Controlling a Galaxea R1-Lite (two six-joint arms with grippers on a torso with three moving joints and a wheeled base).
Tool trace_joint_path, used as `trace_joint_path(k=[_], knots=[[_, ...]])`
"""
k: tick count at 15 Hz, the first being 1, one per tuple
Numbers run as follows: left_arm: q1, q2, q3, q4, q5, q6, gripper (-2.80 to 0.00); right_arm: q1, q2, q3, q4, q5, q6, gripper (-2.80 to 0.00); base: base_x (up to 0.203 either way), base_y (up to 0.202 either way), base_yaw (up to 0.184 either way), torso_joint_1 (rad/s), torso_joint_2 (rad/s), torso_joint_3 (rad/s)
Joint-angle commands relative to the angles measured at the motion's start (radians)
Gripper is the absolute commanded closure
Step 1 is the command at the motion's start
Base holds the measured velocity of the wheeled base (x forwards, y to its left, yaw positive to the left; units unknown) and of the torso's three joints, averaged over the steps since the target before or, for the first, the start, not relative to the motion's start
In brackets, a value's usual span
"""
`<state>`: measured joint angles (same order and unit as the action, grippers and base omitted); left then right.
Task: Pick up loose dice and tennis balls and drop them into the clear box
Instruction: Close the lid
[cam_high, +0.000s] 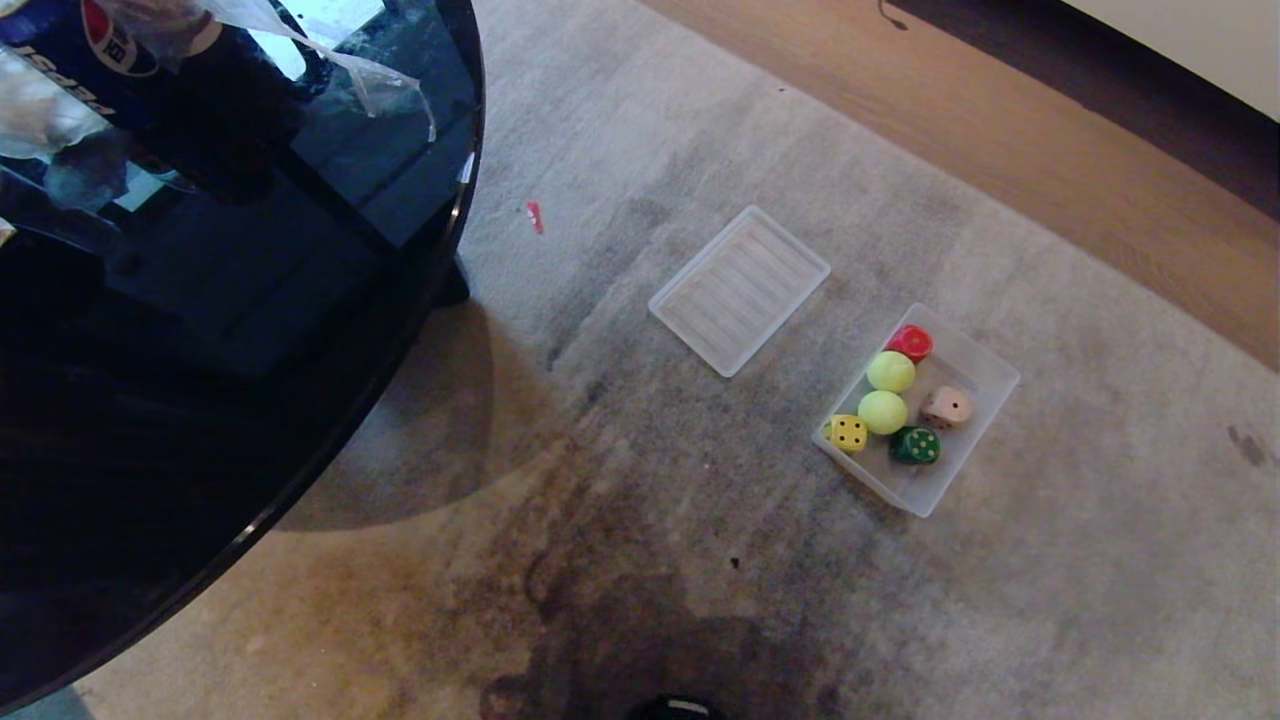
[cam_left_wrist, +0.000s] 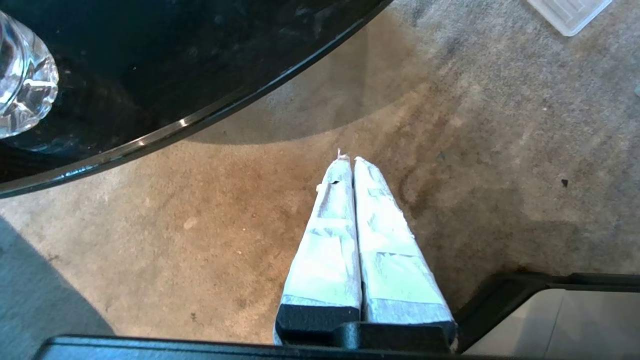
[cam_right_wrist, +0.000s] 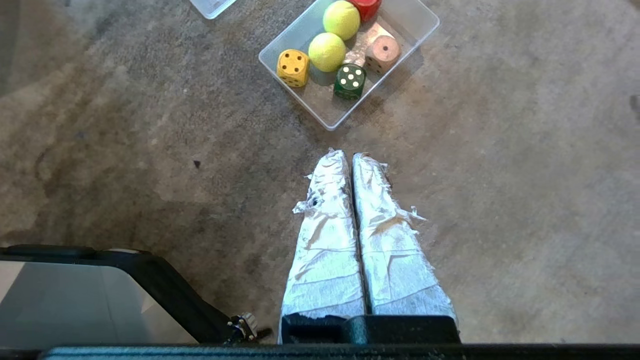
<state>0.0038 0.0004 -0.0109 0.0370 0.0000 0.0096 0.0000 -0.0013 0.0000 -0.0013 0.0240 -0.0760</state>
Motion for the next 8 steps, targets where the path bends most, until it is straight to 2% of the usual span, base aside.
trace_joint_path(k=[1, 5, 8], knots=[[0.001, 0.0, 0.0, 0.0, 0.0, 0.0, 0.0, 0.0, 0.001, 0.002, 0.0, 0.0, -0.001, 0.0, 0.0, 0.0, 0.0, 0.0, 0.0, 0.0], [0.001, 0.0, 0.0, 0.001, 0.0, -0.003, 0.0, 0.0, 0.001, 0.002, 0.0, -0.001, -0.001, 0.0, 0.014, 0.0, 0.0, 0.001, 0.0, -0.001], [0.001, 0.0, 0.0, 0.0, 0.0, -0.005, 0.0, 0.0, 0.001, 0.002, 0.0, 0.001, -0.001, 0.0, 0.172, 0.0, 0.001, 0.004, 0.0, 0.001]])
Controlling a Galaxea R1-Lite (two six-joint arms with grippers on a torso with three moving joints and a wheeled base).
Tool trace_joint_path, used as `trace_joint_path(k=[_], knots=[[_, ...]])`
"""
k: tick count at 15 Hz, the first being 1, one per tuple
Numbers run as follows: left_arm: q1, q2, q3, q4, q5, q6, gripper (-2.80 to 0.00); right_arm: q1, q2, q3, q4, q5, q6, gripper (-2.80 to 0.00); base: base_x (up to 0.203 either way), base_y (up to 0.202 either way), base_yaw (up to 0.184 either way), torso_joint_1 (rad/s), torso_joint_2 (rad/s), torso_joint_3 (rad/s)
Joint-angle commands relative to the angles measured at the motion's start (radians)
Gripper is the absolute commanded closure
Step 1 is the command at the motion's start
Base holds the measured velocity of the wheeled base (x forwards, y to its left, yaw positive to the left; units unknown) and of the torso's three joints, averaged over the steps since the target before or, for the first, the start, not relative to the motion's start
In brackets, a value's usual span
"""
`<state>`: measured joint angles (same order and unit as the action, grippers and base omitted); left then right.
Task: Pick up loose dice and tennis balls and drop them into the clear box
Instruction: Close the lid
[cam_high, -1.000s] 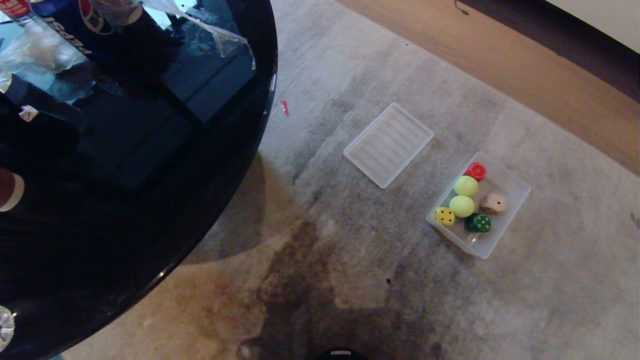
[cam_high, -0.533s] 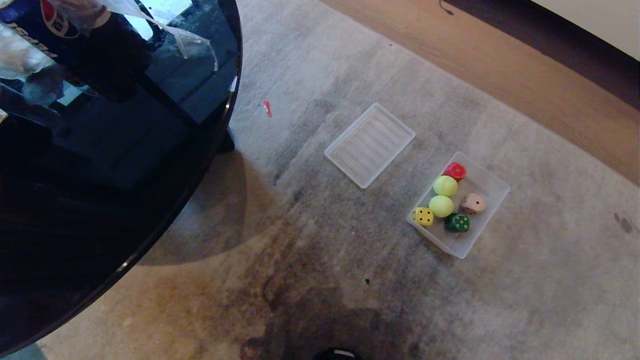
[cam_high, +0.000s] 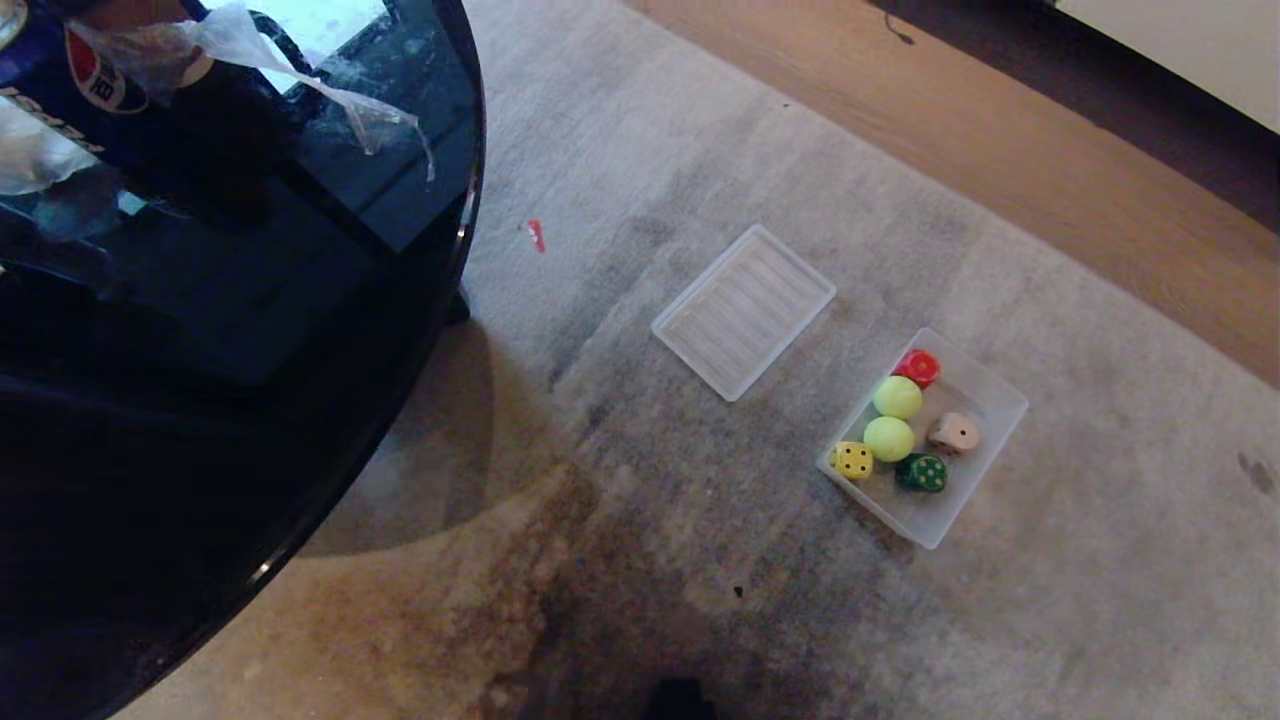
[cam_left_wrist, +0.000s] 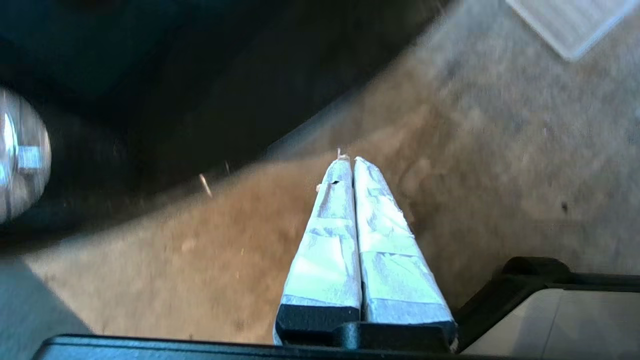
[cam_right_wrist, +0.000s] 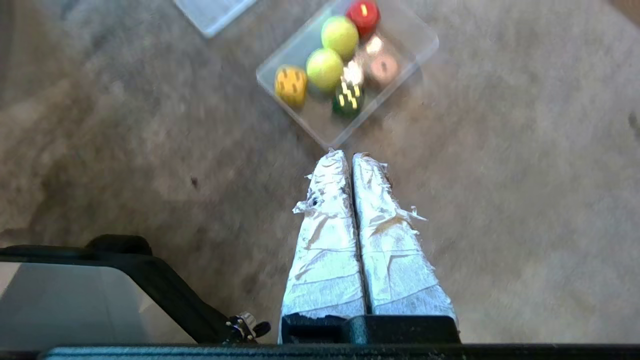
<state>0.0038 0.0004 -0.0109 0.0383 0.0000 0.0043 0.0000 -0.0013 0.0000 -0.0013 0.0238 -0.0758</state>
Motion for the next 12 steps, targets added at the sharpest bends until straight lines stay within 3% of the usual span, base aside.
trace_joint_path(k=[1, 3, 9, 12], knots=[[0.001, 0.001, 0.0, -0.001, 0.0, 0.002, 0.0, 0.0, 0.001, 0.002, 0.0, 0.001, -0.001, 0.0, 0.192, 0.0, 0.0, 0.004, 0.01, 0.002], [0.001, 0.001, 0.0, -0.001, 0.0, 0.002, 0.0, 0.0, 0.001, 0.002, 0.0, 0.001, -0.001, 0.0, 0.142, 0.0, 0.0, 0.0, 0.01, 0.004], [0.001, 0.001, 0.0, -0.001, 0.0, 0.002, 0.0, 0.0, 0.001, 0.002, 0.0, -0.001, -0.001, 0.0, 0.0, 0.0, 0.0, 0.0, -0.01, -0.005], [0.001, 0.0, 0.0, -0.001, 0.0, 0.002, 0.0, 0.0, 0.001, 0.002, 0.0, -0.001, -0.001, 0.0, 0.001, 0.0, 0.02, 0.047, -0.23, -0.224]])
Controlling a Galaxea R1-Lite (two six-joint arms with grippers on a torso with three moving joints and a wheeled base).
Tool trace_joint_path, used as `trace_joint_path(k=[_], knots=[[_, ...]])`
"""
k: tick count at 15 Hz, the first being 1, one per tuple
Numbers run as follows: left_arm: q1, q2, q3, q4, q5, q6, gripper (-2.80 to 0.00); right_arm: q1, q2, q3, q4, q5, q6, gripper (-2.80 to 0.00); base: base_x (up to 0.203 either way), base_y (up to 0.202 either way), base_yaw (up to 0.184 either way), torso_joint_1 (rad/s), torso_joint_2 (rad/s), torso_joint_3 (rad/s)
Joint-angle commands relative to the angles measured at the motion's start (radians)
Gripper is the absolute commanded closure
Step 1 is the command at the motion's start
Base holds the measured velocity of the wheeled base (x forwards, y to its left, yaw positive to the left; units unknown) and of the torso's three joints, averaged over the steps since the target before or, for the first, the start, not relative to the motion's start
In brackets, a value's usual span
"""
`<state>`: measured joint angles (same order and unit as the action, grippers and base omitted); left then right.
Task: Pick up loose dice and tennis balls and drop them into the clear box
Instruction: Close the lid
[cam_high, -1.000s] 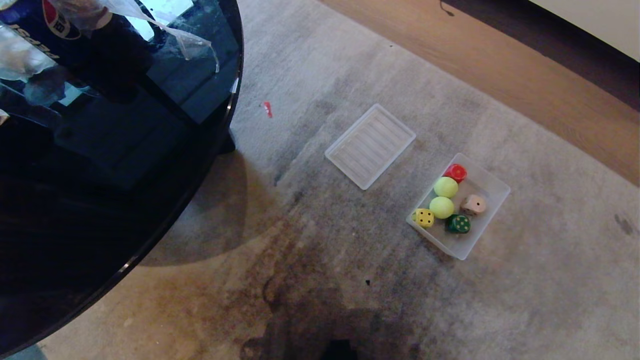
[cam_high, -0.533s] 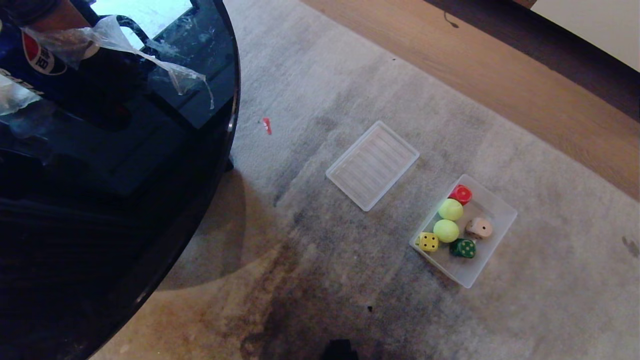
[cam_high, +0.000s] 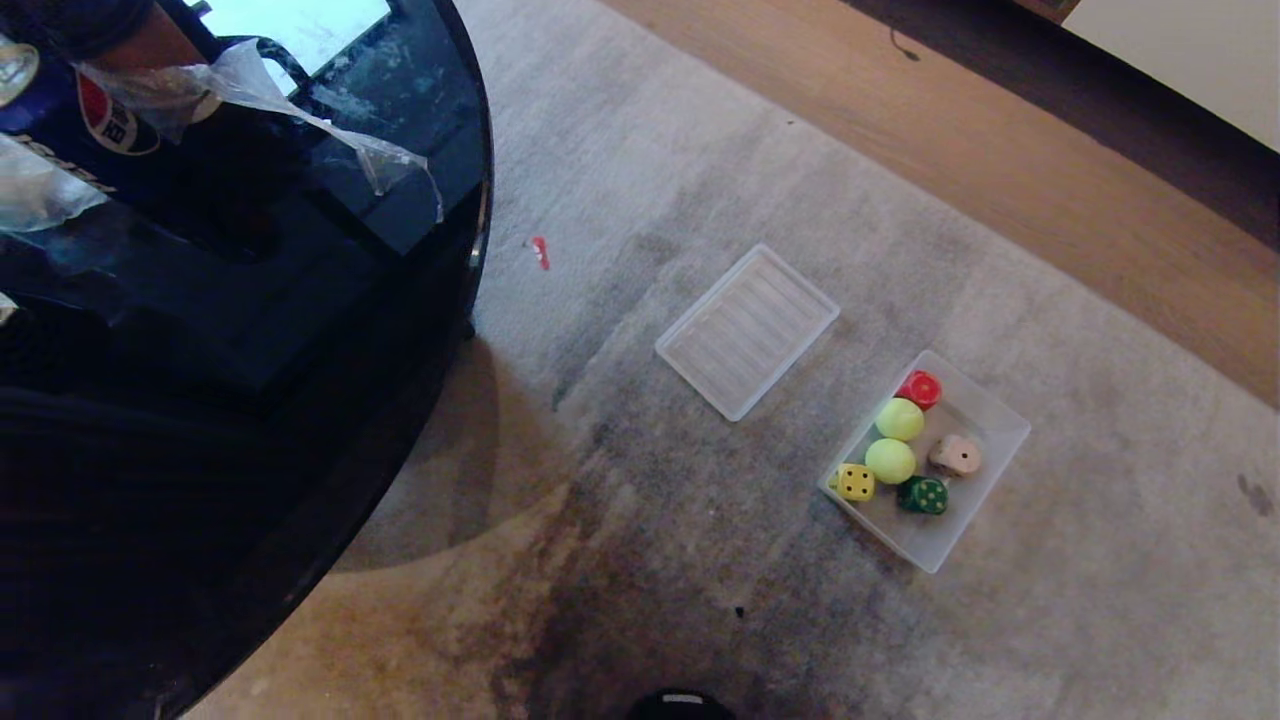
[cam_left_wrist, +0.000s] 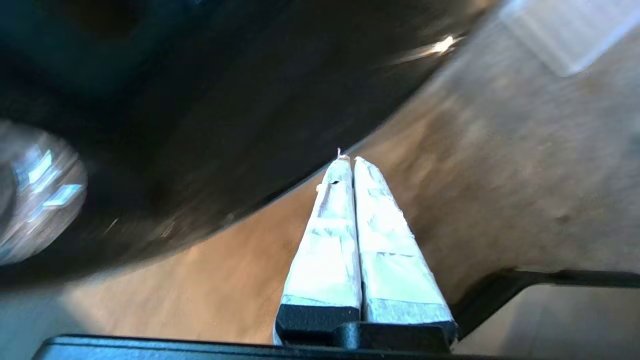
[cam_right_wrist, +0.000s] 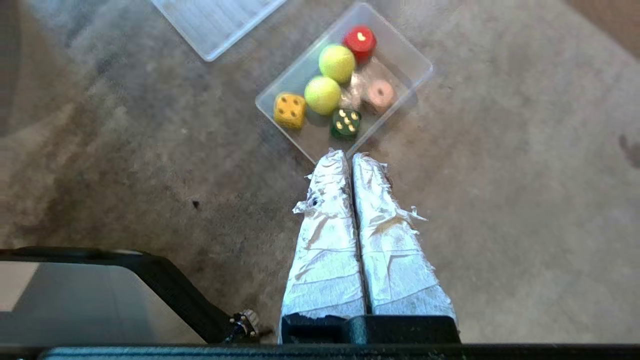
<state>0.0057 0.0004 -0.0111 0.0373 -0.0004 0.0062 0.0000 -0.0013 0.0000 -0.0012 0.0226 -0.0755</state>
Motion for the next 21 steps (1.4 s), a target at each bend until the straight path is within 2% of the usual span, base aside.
trace_joint_path(k=[1, 4, 8, 18, 21], knots=[[-0.001, 0.0, 0.0, -0.001, 0.0, 0.0, 0.0, 0.0, 0.001, 0.002, 0.0, 0.0, -0.001, 0.0, 0.002, -0.004, 0.095, 0.022, -0.2, -0.293], [-0.001, 0.0, 0.0, -0.001, 0.0, 0.0, 0.0, 0.0, 0.001, 0.002, 0.0, 0.0, -0.001, 0.0, 0.0, -0.004, 0.157, 0.159, -0.44, -0.23], [-0.001, 0.0, 0.0, -0.001, 0.0, 0.0, 0.0, 0.0, 0.001, 0.002, 0.0, 0.0, -0.001, 0.0, 0.001, -0.003, 0.124, 0.038, -0.09, -0.043], [-0.001, 0.0, 0.0, -0.001, 0.0, 0.0, 0.0, 0.0, 0.001, 0.002, 0.0, 0.0, -0.001, 0.0, 0.0, 0.0, 0.0, 0.0, 0.0, 0.003], [-0.001, 0.0, 0.0, -0.001, 0.0, -0.001, 0.0, 0.0, 0.001, 0.002, 0.0, 0.0, 0.0, 0.0, 0.0, 0.0, 0.0, -0.068, 0.31, 0.214]])
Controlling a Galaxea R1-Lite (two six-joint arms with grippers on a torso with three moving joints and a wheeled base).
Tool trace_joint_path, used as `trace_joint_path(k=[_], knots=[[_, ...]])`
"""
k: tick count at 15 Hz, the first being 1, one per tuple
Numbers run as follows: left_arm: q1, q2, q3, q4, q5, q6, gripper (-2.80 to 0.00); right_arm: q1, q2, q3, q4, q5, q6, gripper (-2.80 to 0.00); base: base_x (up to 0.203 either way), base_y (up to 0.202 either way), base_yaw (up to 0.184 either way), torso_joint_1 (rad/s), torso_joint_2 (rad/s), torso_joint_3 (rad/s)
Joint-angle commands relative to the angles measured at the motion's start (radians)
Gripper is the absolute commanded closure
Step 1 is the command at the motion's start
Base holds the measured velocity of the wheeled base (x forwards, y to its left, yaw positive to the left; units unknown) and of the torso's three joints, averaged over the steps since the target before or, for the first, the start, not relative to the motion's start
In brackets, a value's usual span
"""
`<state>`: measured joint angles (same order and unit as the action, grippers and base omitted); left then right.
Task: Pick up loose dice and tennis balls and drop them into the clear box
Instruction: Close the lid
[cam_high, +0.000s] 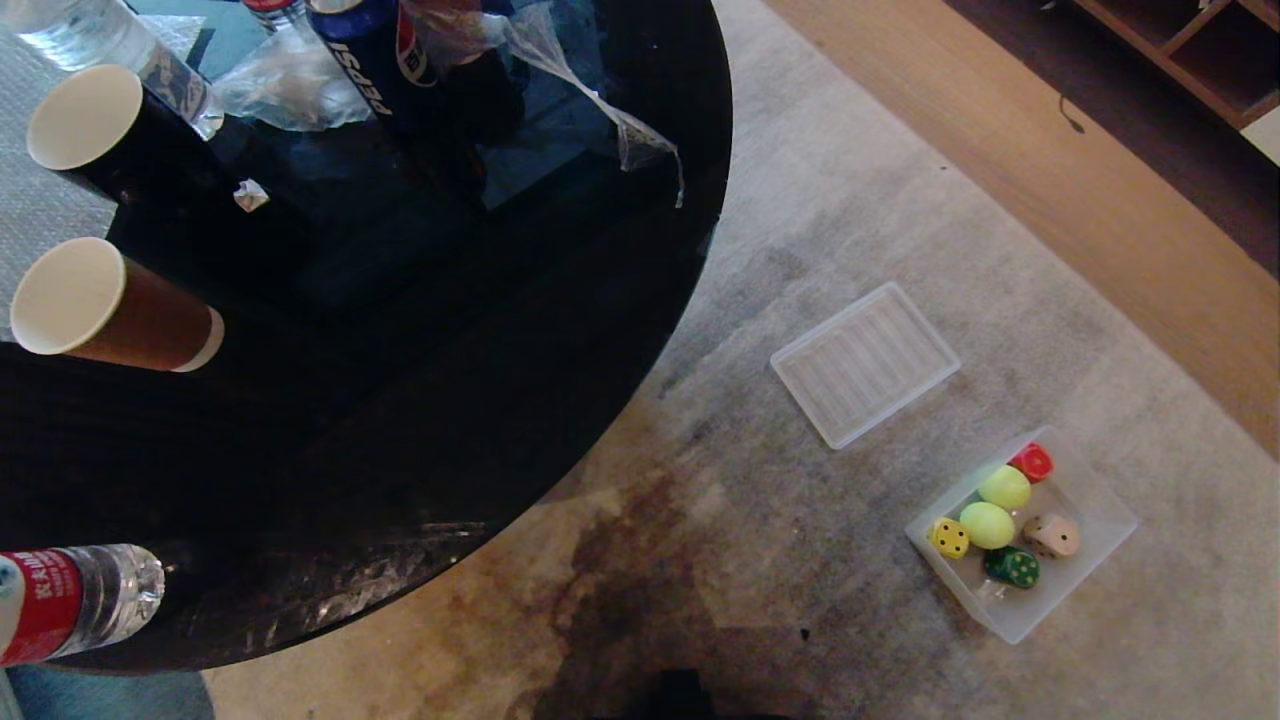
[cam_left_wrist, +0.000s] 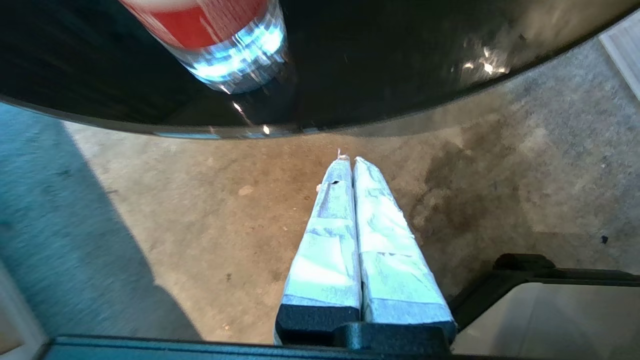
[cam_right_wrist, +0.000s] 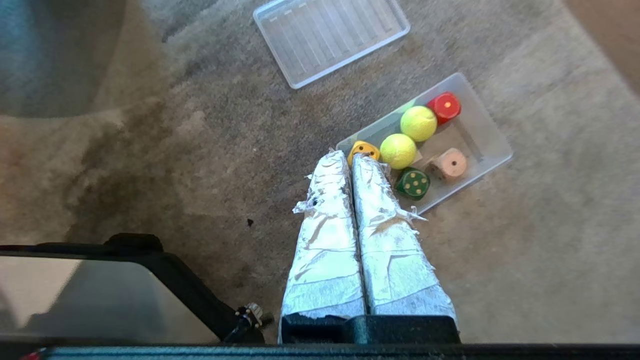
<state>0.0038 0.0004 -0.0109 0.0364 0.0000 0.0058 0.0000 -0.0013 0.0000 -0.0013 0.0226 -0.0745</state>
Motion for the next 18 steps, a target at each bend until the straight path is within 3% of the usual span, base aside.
trace_joint_path(k=[1, 5, 18], knots=[[0.001, 0.0, 0.0, 0.0, 0.0, 0.0, 0.0, 0.0, 0.001, 0.002, 0.0, 0.0, -0.001, 0.0, 0.0, 0.0, 0.0, -0.127, 0.41, 0.285], [0.001, 0.0, 0.0, 0.0, 0.0, -0.001, 0.0, 0.0, 0.001, 0.002, 0.0, 0.0, -0.001, 0.0, 0.0, 0.0, 0.0, -0.084, 0.28, 0.208], [0.001, 0.0, 0.0, 0.0, 0.0, -0.001, 0.0, 0.0, 0.001, 0.002, 0.0, 0.0, -0.002, 0.0, 0.0, 0.0, 0.0, -0.003, 0.01, 0.007]])
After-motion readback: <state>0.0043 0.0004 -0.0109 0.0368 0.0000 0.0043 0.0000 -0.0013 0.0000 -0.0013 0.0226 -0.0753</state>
